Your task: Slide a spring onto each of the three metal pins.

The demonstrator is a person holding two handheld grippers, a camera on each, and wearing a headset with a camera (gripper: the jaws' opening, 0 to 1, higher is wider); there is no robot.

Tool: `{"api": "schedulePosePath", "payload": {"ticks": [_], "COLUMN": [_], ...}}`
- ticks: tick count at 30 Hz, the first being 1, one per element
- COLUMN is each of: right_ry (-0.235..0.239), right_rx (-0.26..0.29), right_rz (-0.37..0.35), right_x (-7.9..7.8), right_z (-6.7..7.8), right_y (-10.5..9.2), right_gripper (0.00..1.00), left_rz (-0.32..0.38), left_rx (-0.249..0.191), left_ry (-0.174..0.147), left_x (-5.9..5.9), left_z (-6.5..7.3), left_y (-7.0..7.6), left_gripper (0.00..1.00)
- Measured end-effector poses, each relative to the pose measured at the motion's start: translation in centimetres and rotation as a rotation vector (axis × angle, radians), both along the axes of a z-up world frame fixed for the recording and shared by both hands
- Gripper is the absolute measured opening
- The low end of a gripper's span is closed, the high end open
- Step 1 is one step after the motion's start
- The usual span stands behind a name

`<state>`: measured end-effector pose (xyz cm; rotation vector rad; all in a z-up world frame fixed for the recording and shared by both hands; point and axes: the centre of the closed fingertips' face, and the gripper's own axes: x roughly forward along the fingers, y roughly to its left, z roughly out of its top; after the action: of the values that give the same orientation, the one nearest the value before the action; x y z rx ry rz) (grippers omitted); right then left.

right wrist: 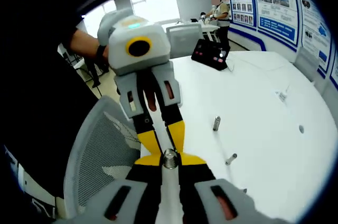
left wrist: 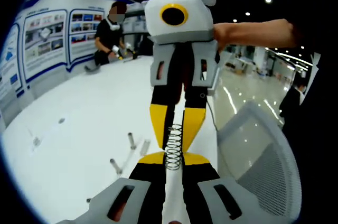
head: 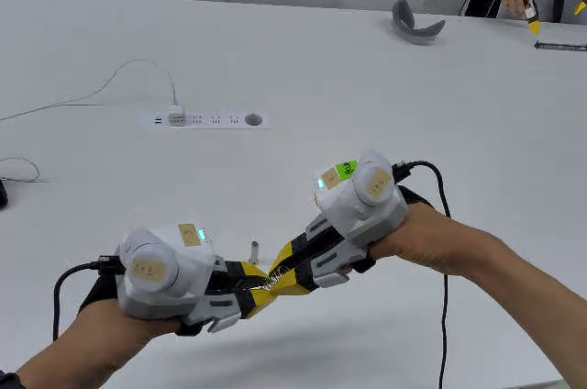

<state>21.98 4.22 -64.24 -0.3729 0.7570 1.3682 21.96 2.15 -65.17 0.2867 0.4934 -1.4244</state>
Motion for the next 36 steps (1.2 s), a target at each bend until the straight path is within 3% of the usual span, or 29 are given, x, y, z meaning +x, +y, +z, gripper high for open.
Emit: {"api": "schedulePosePath", "payload": {"ticks": [6, 12, 24, 36], "right_ry": [0.003, -0.002, 0.021, 0.029], "right_rx": [0.004, -0.011, -0.022, -0.072], "right_rz": [-0.016, -0.045, -0.101, -0.146], "right_x": [-0.4, -0.4, -1.3, -1.4], "right_z": [-0.5, -1.2, -2.6, -4.2], "right_y": [0.0, -0.5, -2.1, -3.3], "right_gripper": [0.12, 0.12, 0.12, 0.12], "left_rz": [-0.001, 0.02, 0.099, 0.177], "left_rx": [0.0, 0.016, 0.043, 0.056], "left_ry": [0.016, 0.009, 0.024, 0.045], "left_x": [-0.2, -0.2, 0.5, 0.9], "left_z": [-0.6, -1.4, -2.7, -3.8], "left_y": [0.1, 0.4, 2.6, 4.7], "left_gripper": [0.11, 0.14, 0.23, 0.29]}}
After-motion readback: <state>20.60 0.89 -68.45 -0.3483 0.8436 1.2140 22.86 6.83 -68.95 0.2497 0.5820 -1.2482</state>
